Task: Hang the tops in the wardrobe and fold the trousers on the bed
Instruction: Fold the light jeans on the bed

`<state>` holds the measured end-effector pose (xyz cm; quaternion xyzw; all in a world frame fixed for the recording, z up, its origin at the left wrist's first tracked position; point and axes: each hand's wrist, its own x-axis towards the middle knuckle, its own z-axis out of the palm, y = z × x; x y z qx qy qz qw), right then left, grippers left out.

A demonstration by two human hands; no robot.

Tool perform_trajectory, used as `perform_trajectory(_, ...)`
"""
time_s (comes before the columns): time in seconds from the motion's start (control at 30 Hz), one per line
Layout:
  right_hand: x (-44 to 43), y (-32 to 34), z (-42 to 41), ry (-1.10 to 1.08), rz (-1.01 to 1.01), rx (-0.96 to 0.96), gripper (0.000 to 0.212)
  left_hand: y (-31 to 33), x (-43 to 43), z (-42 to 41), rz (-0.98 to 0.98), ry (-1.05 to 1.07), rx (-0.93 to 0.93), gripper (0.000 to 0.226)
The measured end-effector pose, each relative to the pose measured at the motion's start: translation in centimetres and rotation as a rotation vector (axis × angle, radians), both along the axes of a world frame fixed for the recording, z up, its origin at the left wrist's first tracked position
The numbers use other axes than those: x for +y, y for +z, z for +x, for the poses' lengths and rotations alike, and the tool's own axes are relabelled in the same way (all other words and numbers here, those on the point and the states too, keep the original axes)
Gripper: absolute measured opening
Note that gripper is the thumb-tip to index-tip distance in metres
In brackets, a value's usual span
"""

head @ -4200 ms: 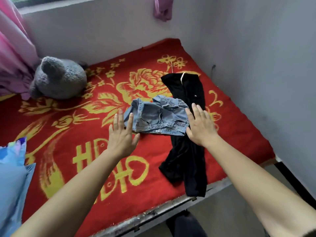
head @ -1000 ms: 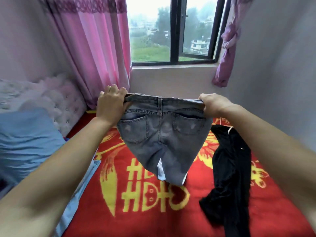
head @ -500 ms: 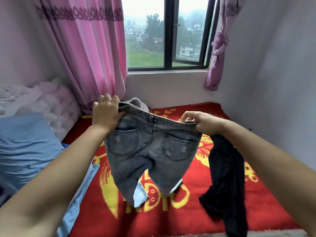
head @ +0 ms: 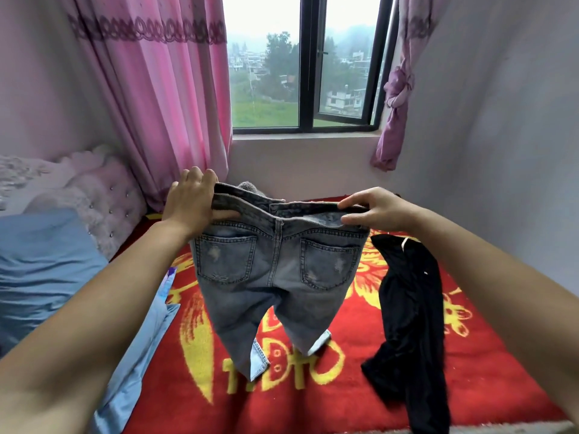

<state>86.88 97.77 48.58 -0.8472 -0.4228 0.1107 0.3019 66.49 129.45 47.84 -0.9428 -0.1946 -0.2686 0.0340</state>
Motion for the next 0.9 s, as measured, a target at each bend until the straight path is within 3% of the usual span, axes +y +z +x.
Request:
perform_trajectory(0.07, 0.0, -0.2, 0.3, -0.054, 0.155, -0.148, 0.044, -0.1, 0.4, -0.4, -0.019, -0.028, -0.005, 0.084)
perform_trajectory(0.17, -0.4, -0.6, 0.1, -0.087, 0.308, -0.394, 0.033, -0.6, 0.8, -1.2, 0.002, -0.035, -0.027, 0.072)
perform_trajectory(0.23, -0.7, -1.4, -0.4, 0.003, 0.12, -0.599, 0.031, -1.1, 0.7, -1.4, 0.023, -0.03, 0.042, 0.053)
perform_trajectory(0.3, -0.9, -2.2, -1.1, 0.057, -0.129, -0.652, 0.046, -1.9, 0.2, -1.4, 0.031, -0.018, 0.157, 0.037)
perform_trajectory(0.4, -1.1, -2.1, -0.9, 0.051, -0.209, -0.573, 0.053, -2.2, -0.2, -1.7, -0.023, -0.053, 0.157, 0.027)
perform_trajectory(0.53, -1.1, -0.1, 0.3, -0.034, 0.016, -0.601, 0.038, -0.8, 0.1, -1.6, -0.028, -0.067, -0.094, 0.019)
perform_trajectory(0.6, -1.2, 0.9, 1.0, -0.087, 0.038, -0.589, 0.04, -0.1, 0.5, -1.0, -0.038, -0.106, -0.11, 0.02)
perform_trajectory(0.73, -1.5, 1.0, 2.3, -0.014, -0.298, -0.285, 0.025, -0.9, 1.3, 0.2, -0.333, -0.174, 0.255, 0.049)
perform_trajectory(0.9, 0.0, -4.8, 4.4, 0.111, -0.651, 0.069, 0.012, -8.1, 1.0, 3.2, -0.612, -0.161, 0.719, 0.023)
